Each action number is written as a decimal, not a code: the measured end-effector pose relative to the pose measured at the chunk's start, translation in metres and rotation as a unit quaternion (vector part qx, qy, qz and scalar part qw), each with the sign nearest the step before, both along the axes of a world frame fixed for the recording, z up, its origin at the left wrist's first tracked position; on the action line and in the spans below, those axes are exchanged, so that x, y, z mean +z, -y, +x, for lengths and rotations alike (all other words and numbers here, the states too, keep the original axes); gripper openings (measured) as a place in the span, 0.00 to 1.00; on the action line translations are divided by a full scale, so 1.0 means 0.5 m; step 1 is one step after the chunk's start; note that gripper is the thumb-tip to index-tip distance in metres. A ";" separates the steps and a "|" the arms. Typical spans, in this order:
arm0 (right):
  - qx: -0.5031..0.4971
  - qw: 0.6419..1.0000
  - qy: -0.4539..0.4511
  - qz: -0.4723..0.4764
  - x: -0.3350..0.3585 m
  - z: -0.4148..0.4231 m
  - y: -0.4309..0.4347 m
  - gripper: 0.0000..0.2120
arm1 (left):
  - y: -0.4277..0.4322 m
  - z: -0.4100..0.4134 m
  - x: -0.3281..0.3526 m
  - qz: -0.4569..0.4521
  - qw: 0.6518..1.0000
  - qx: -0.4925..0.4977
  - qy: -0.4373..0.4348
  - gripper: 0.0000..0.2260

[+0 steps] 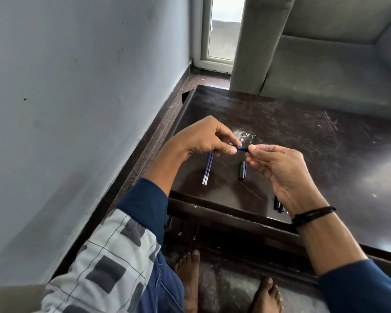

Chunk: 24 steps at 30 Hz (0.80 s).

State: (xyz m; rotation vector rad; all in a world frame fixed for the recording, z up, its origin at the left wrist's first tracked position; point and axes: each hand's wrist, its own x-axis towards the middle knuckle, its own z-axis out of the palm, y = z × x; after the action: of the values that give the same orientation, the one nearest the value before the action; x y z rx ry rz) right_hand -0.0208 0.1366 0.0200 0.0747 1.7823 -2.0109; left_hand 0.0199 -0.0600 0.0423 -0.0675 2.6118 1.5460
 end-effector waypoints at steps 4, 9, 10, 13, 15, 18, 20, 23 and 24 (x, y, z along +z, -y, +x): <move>0.004 1.000 -0.019 0.020 0.001 -0.003 -0.002 0.05 | 0.000 -0.002 -0.002 0.003 1.000 -0.002 0.006 0.09; 0.010 0.996 -0.048 0.076 -0.003 0.000 0.001 0.10 | -0.001 -0.002 -0.003 -0.009 1.000 -0.008 0.002 0.09; 0.010 0.994 -0.056 0.091 -0.004 0.000 0.002 0.12 | -0.001 -0.002 -0.003 -0.018 1.000 -0.010 -0.001 0.09; 0.009 0.989 -0.076 0.123 -0.004 0.003 0.003 0.16 | -0.001 -0.002 -0.004 -0.027 1.000 -0.011 -0.010 0.10; 0.014 0.986 -0.093 0.140 -0.003 0.003 0.003 0.18 | -0.002 -0.003 -0.004 -0.021 1.000 -0.009 -0.010 0.10; 0.024 0.983 -0.114 0.139 0.003 0.001 -0.001 0.16 | 0.000 -0.004 -0.006 -0.022 1.000 -0.002 -0.007 0.09; 0.029 0.985 -0.118 0.123 0.006 -0.004 -0.005 0.11 | 0.004 -0.005 -0.008 -0.029 1.000 0.004 -0.003 0.09; 0.037 0.984 -0.122 0.123 0.006 -0.009 -0.010 0.05 | 0.005 -0.006 -0.008 -0.028 1.000 0.003 0.003 0.09; 0.037 0.984 -0.123 0.123 0.005 -0.010 -0.010 0.04 | 0.004 -0.006 -0.008 -0.028 1.000 0.000 0.004 0.09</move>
State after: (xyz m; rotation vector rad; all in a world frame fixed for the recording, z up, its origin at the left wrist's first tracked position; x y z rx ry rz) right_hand -0.0259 0.1416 0.0224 -0.1676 2.1481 -1.8013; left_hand 0.0169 -0.0620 0.0382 -0.0774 2.6501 1.4689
